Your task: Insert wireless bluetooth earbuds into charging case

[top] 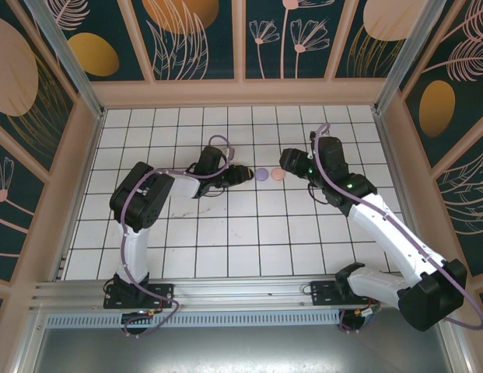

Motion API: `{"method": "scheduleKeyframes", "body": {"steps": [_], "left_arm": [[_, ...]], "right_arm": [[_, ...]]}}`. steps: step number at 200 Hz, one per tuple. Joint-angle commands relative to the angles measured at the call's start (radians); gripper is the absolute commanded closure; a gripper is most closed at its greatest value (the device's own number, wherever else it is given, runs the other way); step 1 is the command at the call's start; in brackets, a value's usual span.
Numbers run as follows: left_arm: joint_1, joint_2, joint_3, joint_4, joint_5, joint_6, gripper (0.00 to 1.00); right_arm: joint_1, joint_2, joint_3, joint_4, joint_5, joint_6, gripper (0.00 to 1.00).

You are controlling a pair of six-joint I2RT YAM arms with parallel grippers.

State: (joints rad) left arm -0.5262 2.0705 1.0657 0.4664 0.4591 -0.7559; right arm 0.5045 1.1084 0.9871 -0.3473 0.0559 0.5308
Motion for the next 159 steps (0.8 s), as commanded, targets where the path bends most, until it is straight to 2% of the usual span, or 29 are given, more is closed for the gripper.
{"method": "scheduleKeyframes", "body": {"steps": [1,17,43,65,77,104,132,138,143,159], "left_arm": [[-0.004,-0.018,0.013,-0.073,-0.044,0.026,0.52],[-0.004,-0.040,0.016,-0.111,-0.069,0.047,0.44],[-0.002,-0.093,0.019,-0.203,-0.143,0.100,0.38],[0.010,-0.164,0.019,-0.282,-0.219,0.153,0.34],[0.022,-0.214,0.021,-0.324,-0.252,0.187,0.31],[0.056,-0.365,0.014,-0.393,-0.329,0.259,0.28],[0.072,-0.554,-0.014,-0.407,-0.459,0.368,0.21],[0.073,-0.593,-0.026,-0.401,-0.494,0.394,0.15],[0.075,-0.623,-0.036,-0.399,-0.524,0.416,0.02],[0.079,-0.704,-0.072,-0.378,-0.620,0.486,0.01]], "right_arm": [[-0.009,-0.013,0.050,-0.008,0.011,-0.008,0.32],[-0.009,-0.014,0.064,-0.016,0.016,-0.012,0.26],[-0.016,-0.018,0.082,-0.034,0.026,-0.017,0.18],[-0.026,-0.025,0.088,-0.047,0.049,-0.021,0.05],[-0.033,-0.034,0.089,-0.051,0.070,-0.025,0.01],[-0.059,-0.063,0.078,-0.043,0.125,-0.050,0.01],[-0.078,-0.085,0.055,-0.007,0.310,-0.098,0.01],[-0.093,-0.081,0.053,-0.008,0.363,-0.094,0.01],[-0.103,-0.079,0.047,0.000,0.411,-0.101,0.01],[-0.136,-0.093,-0.030,0.123,0.521,-0.147,0.01]]}}
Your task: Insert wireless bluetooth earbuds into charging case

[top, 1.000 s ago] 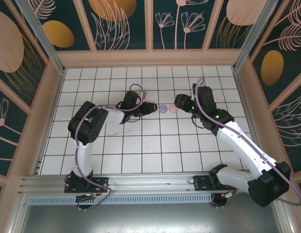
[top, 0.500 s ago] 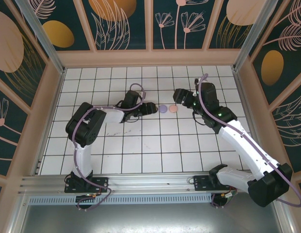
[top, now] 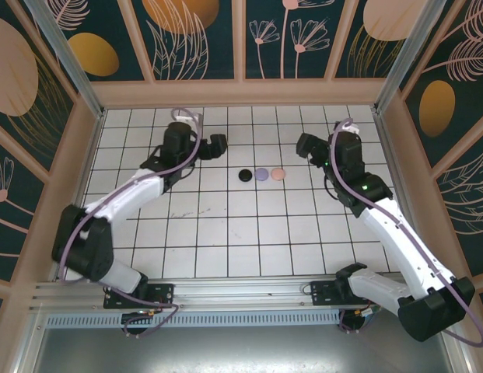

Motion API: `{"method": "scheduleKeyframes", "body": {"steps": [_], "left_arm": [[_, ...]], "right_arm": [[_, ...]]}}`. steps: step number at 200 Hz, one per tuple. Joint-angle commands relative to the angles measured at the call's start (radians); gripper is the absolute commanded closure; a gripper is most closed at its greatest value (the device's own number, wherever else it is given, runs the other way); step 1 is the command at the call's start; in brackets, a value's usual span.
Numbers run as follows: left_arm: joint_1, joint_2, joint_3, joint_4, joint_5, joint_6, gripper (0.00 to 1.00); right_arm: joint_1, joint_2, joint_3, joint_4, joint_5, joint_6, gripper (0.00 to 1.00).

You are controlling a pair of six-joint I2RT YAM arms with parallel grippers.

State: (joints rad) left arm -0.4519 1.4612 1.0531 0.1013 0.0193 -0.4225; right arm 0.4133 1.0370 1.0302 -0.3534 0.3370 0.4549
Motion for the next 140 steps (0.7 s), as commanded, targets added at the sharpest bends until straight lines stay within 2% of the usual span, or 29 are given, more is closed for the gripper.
{"method": "scheduleKeyframes", "body": {"steps": [1,30,47,69,89,107,140], "left_arm": [[0.005,-0.099,-0.062,-0.011,-0.186,0.158,0.01],[0.013,-0.243,-0.217,0.129,-0.315,0.294,0.01],[0.014,-0.335,-0.357,0.309,-0.411,0.408,0.01],[0.038,-0.411,-0.534,0.548,-0.451,0.598,0.01],[0.122,-0.423,-0.589,0.569,-0.435,0.565,0.01],[0.166,-0.422,-0.679,0.687,-0.421,0.560,0.01],[0.236,-0.335,-0.793,0.875,-0.383,0.494,0.01]], "right_arm": [[-0.048,-0.022,-0.080,0.138,0.244,-0.075,0.01],[-0.173,0.004,-0.233,0.347,0.280,-0.153,0.01],[-0.233,0.061,-0.308,0.449,0.268,-0.204,0.01],[-0.265,0.134,-0.424,0.640,0.236,-0.294,0.01],[-0.278,0.167,-0.541,0.854,0.192,-0.334,0.01],[-0.289,0.192,-0.619,1.022,0.145,-0.331,0.01],[-0.292,0.283,-0.682,1.210,0.122,-0.380,0.01]]}}
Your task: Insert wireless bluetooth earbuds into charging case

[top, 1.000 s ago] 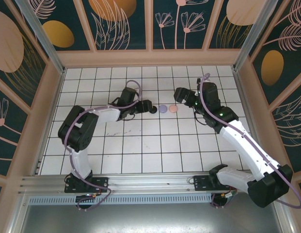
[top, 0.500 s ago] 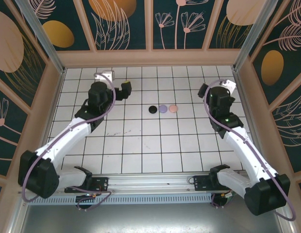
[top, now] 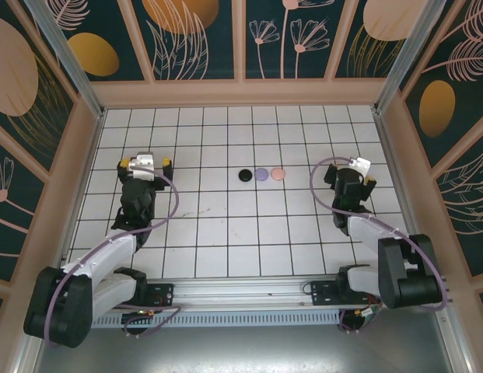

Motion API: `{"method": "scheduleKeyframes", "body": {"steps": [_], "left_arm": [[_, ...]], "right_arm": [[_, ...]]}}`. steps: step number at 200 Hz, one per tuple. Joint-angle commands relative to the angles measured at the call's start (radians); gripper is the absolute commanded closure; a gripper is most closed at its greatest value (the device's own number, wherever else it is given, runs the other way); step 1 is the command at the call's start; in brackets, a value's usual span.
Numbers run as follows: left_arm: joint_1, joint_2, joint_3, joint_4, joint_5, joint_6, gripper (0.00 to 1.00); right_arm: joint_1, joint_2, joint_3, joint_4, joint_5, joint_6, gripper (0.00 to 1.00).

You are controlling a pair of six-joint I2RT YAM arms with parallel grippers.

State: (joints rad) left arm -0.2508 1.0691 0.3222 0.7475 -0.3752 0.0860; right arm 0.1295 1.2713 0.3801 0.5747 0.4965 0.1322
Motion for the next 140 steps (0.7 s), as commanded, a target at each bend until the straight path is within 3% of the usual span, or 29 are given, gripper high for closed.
{"method": "scheduleKeyframes", "body": {"steps": [1,45,79,92,105,118,140], "left_arm": [[0.036,0.061,-0.065,0.234,0.012,-0.016,0.01],[0.079,0.245,-0.153,0.484,0.054,-0.045,0.01],[0.143,0.365,-0.204,0.676,0.161,-0.069,0.01],[0.170,0.387,-0.188,0.659,0.202,-0.089,0.01],[0.191,0.427,-0.170,0.660,0.267,-0.088,0.01],[0.205,0.451,-0.150,0.645,0.279,-0.105,0.01],[0.254,0.451,-0.102,0.554,0.371,-0.136,0.01]], "right_arm": [[-0.009,0.052,-0.033,0.286,-0.041,-0.059,0.01],[-0.012,0.149,-0.107,0.513,-0.053,-0.116,0.01],[-0.062,0.210,-0.213,0.772,-0.190,-0.127,0.01],[-0.089,0.204,-0.227,0.774,-0.291,-0.121,0.01],[-0.111,0.292,-0.252,0.928,-0.338,-0.126,0.01],[-0.135,0.255,-0.184,0.717,-0.417,-0.112,0.01],[-0.170,0.271,-0.155,0.696,-0.474,-0.095,0.01]]}}
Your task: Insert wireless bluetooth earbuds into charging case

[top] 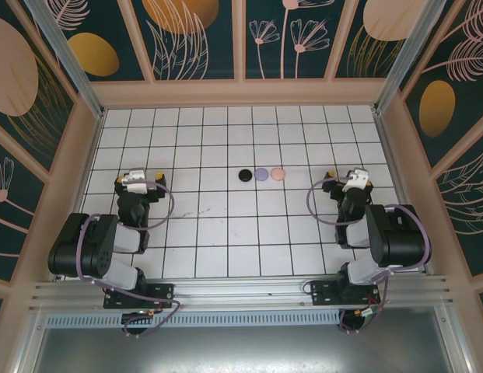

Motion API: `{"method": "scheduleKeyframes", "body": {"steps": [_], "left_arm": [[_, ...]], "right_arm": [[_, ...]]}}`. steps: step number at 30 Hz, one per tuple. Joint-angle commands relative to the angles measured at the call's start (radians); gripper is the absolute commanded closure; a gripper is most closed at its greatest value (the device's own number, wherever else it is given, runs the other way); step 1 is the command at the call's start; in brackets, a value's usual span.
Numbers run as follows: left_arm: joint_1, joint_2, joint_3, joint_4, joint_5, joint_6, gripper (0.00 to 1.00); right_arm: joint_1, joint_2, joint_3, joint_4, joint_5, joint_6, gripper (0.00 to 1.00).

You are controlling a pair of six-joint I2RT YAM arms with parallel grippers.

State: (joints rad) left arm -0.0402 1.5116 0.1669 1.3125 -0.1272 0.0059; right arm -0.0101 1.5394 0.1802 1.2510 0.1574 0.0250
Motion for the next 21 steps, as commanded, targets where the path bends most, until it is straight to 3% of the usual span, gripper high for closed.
{"method": "scheduleKeyframes", "body": {"steps": [1,6,21], "left_arm": [[0.046,0.009,0.056,-0.014,0.125,-0.058,0.01],[0.057,0.013,0.074,-0.040,0.092,-0.081,0.01],[0.057,0.011,0.070,-0.038,0.082,-0.083,0.01]], "right_arm": [[-0.030,0.003,0.046,0.019,-0.134,0.012,0.01],[-0.004,0.000,0.045,0.011,-0.085,0.001,0.01],[-0.021,0.001,0.053,-0.004,-0.138,0.000,0.01]]}}
